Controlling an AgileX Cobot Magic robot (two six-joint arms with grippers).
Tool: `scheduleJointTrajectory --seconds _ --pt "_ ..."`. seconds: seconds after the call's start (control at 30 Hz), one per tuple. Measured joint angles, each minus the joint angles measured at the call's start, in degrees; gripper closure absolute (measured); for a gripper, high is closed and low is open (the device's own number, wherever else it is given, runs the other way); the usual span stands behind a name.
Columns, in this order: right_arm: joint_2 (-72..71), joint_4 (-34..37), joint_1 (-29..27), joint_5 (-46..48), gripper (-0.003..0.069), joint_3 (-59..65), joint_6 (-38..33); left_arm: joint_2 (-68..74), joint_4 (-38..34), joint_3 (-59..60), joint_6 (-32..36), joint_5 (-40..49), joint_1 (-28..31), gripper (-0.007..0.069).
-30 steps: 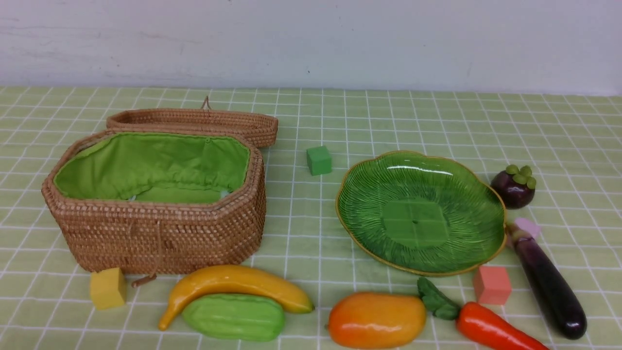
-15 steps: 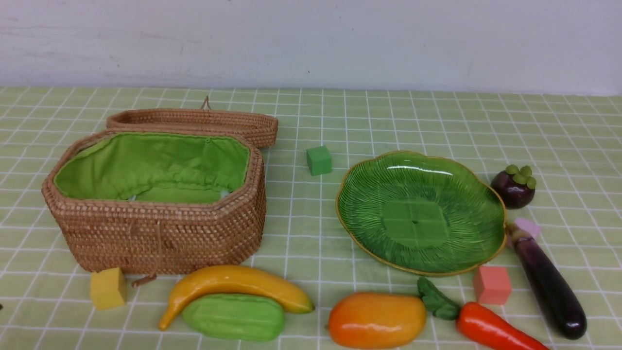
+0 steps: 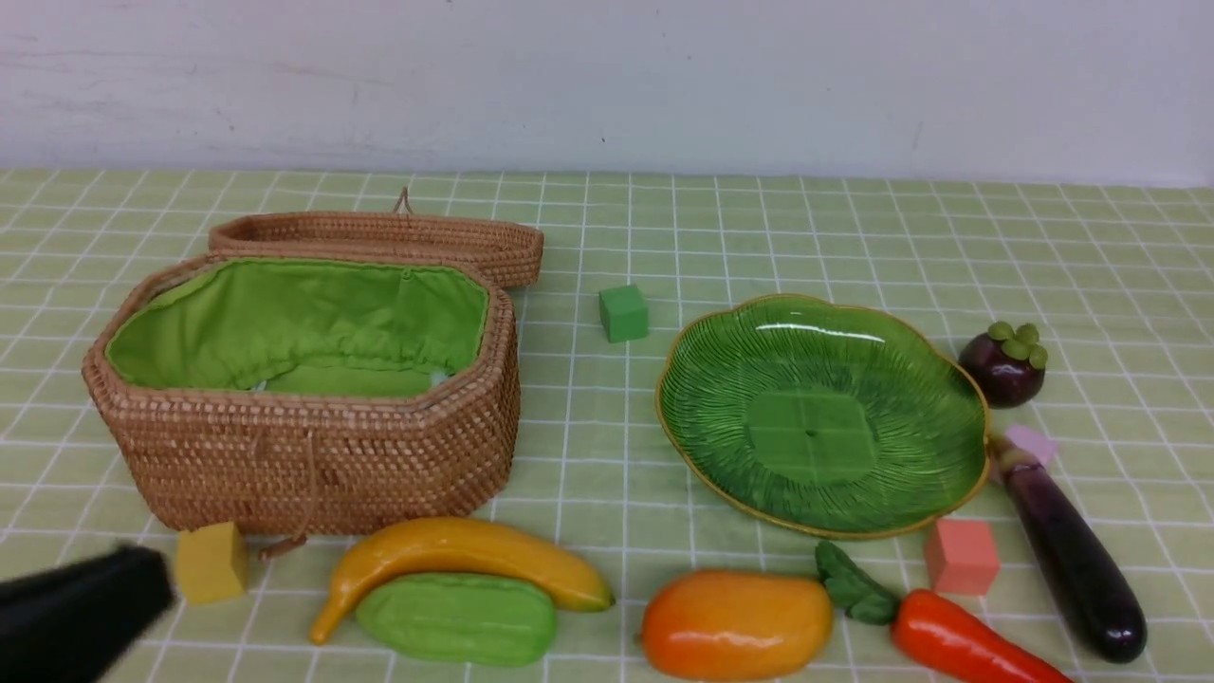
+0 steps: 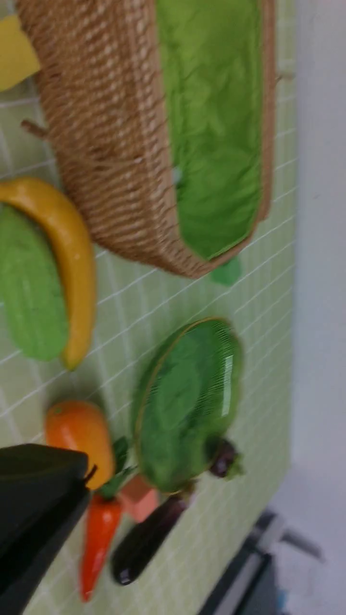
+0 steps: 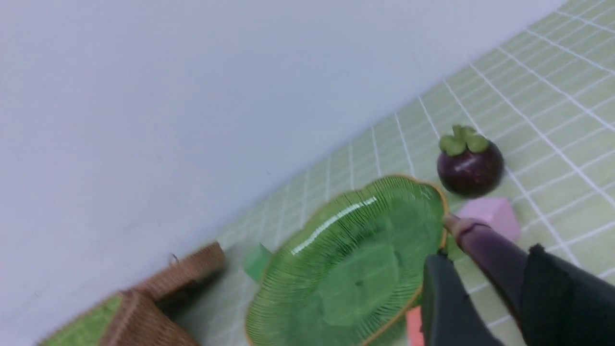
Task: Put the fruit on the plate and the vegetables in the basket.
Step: Take a chayote with your left arm and place it on the basket on the left.
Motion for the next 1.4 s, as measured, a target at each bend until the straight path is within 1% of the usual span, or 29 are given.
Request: scheduleJointTrajectory --seconds 0.1,0.13,0.2,0.23,0.3,0.33,0.4,0.47,0.5,0.57,0.6,0.67,0.7,0.8,0.83,0.87,0.9,0.93,0.97,1.0,1.03,1.07,1.13,1.23,1.27,1.3,1.33,1.37,1.4 --pt "0.3 0.6 0.3 8.2 0.0475 -5.6 -4.0 9.9 1.2 -5.4 2.5 7.5 -1.4 0.0638" --pt "0.6 0.6 0.4 9.7 0.0479 -6.7 -4.4 9.9 1.3 -5.4 2.7 7.5 -1.4 0.0638" --pt "4.3 -0.7 0.9 20.3 0.0545 -14.5 -11.5 18.2 1.7 -10.5 5.5 11.9 -1.7 0.0638" --pt "6.3 -1.1 1.0 25.0 0.0565 -17.7 -13.7 19.7 1.8 -11.7 6.8 12.4 -1.7 0.0638" --pt "8.9 -2.1 1.0 30.7 0.0598 -21.4 -17.5 22.9 1.9 -13.1 8.8 13.1 -1.7 0.0638" --pt "12.7 -3.7 1.0 38.6 0.0629 -26.0 -21.3 26.1 2.2 -14.3 12.0 13.6 -1.8 0.0638" --pt "14.5 -4.7 1.0 42.9 0.0645 -28.1 -23.7 28.4 3.0 -14.5 13.7 13.6 -2.4 0.0638" --pt "18.3 -6.5 1.6 48.9 0.0657 -32.2 -27.7 33.6 6.4 -14.7 16.1 13.5 -5.6 0.0638" --pt "18.5 -6.6 1.7 49.2 0.0657 -32.4 -27.7 34.0 7.2 -14.7 16.3 13.4 -5.9 0.0638" --pt "20.1 -7.2 3.6 50.9 0.0657 -34.3 -29.8 39.4 12.9 -14.7 17.1 11.2 -10.4 0.0634" --pt "20.2 -7.4 3.9 51.1 0.0657 -34.4 -30.1 39.4 13.3 -14.7 17.1 10.9 -10.4 0.0633" --pt "20.4 -7.8 6.1 51.4 0.0657 -35.3 -31.8 43.9 17.4 -14.7 17.7 6.5 -14.3 0.0596" --pt "20.4 -7.9 6.8 51.5 0.0656 -35.5 -32.2 45.2 17.9 -14.7 17.9 4.7 -15.4 0.0576" --pt "20.4 -8.4 8.6 51.6 0.0656 -35.7 -33.4 50.4 20.5 -15.4 20.8 -0.3 -18.4 0.0452" --pt "20.4 -8.4 8.7 51.6 0.0656 -35.7 -33.4 50.4 20.6 -15.4 21.0 -0.3 -18.5 0.0452" --pt "20.4 -8.9 9.0 51.7 0.0654 -35.7 -33.6 53.4 21.7 -16.4 22.4 -0.6 -19.1 0.0361" --pt "20.4 -9.1 9.0 51.7 0.0652 -35.7 -33.6 54.7 22.3 -16.9 23.0 -0.6 -19.2 0.0319" --pt "20.4 -9.1 9.0 51.7 0.0652 -35.7 -33.6 55.0 22.3 -17.0 23.0 -0.6 -19.2 0.0309" --pt "20.4 -9.2 9.0 51.7 0.065 -35.7 -33.6 57.8 23.3 -18.4 23.6 -0.6 -19.3 0.0223" --pt "20.4 -9.2 9.0 51.7 0.0649 -35.7 -33.6 58.1 23.3 -18.6 23.6 -0.6 -19.4 0.0215" --pt "20.4 -9.3 9.0 51.7 0.0647 -35.7 -33.6 60.3 24.1 -19.8 23.9 -0.8 -19.4 0.0156" --pt "20.4 -9.3 9.1 51.7 0.0645 -35.7 -33.6 61.8 24.7 -20.6 24.4 -1.0 -19.4 0.0125" --pt "20.4 -9.3 9.1 51.8 0.0643 -35.7 -33.6 63.5 25.8 -21.5 25.8 -1.4 -19.4 0.0097" --pt "20.4 -9.3 9.1 51.8 0.0643 -35.7 -33.6 65.0 26.6 -21.8 29.0 -2.0 -19.4 0.0084" --pt "20.4 -9.3 9.1 51.8 0.0642 -35.7 -33.6 65.8 26.9 -21.9 32.3 -2.5 -19.4 0.0081" --pt "20.4 -9.3 9.1 51.8 0.0641 -35.7 -33.6 65.9 26.9 -21.9 32.3 -2.5 -19.4 0.0081" --pt "20.4 -9.3 9.1 51.8 0.0639 -35.7 -33.6 66.5 27.2 -21.9 35.6 -2.6 -19.4 0.0081" --pt "20.4 -9.3 9.1 51.8 0.0638 -35.7 -33.6 66.7 27.2 -21.9 35.9 -2.6 -19.4 0.0081" --pt "20.4 -9.3 9.1 51.8 0.0637 -35.7 -33.6 67.2 27.2 -21.9 38.2 -2.7 -19.4 0.0081"
